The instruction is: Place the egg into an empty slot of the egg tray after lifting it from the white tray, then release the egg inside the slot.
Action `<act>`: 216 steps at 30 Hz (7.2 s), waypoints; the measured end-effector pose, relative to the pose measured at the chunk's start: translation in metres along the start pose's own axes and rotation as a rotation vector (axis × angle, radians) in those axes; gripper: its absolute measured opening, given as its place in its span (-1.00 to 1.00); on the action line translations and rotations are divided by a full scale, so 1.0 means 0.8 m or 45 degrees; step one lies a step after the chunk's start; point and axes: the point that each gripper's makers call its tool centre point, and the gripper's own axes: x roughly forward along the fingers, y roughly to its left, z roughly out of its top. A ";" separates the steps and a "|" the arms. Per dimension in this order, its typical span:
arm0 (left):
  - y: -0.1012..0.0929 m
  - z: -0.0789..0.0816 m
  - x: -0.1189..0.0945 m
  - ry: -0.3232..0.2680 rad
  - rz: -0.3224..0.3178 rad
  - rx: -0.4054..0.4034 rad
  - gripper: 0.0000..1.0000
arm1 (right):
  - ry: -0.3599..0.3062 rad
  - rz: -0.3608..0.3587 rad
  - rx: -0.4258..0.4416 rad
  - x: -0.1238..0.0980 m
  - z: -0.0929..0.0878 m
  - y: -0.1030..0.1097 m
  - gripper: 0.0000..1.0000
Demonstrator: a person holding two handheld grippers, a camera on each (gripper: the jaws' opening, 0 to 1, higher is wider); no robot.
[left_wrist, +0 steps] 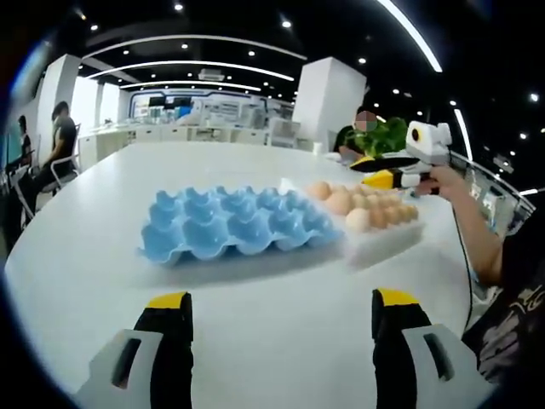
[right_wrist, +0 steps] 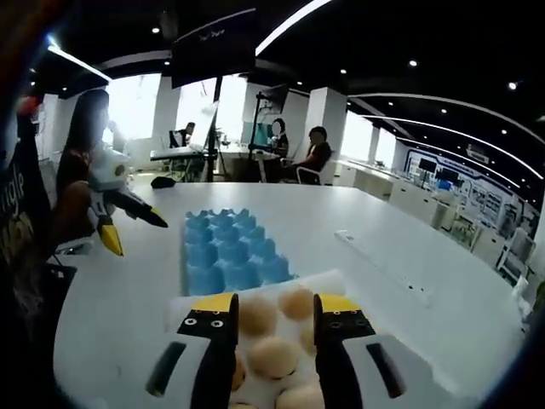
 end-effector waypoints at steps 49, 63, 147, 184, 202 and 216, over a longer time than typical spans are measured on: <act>-0.002 -0.002 -0.001 0.040 0.019 0.023 0.77 | 0.337 0.296 0.019 0.070 -0.044 -0.016 -0.43; -0.015 -0.006 0.010 0.081 0.016 0.037 0.77 | 0.316 0.340 0.017 0.077 -0.050 -0.014 -0.46; -0.057 0.017 0.006 -0.056 -0.044 0.079 0.60 | 0.104 0.377 0.274 0.109 0.036 0.007 -0.47; 0.000 0.003 -0.016 -0.077 -0.018 -0.022 0.62 | 0.121 0.444 0.186 0.170 0.067 0.063 -0.46; 0.022 -0.006 -0.034 -0.078 0.029 -0.036 0.62 | 0.113 0.488 0.152 0.218 0.085 0.083 -0.46; 0.034 -0.007 -0.044 -0.092 0.060 -0.047 0.63 | 0.112 0.479 0.114 0.238 0.094 0.103 -0.47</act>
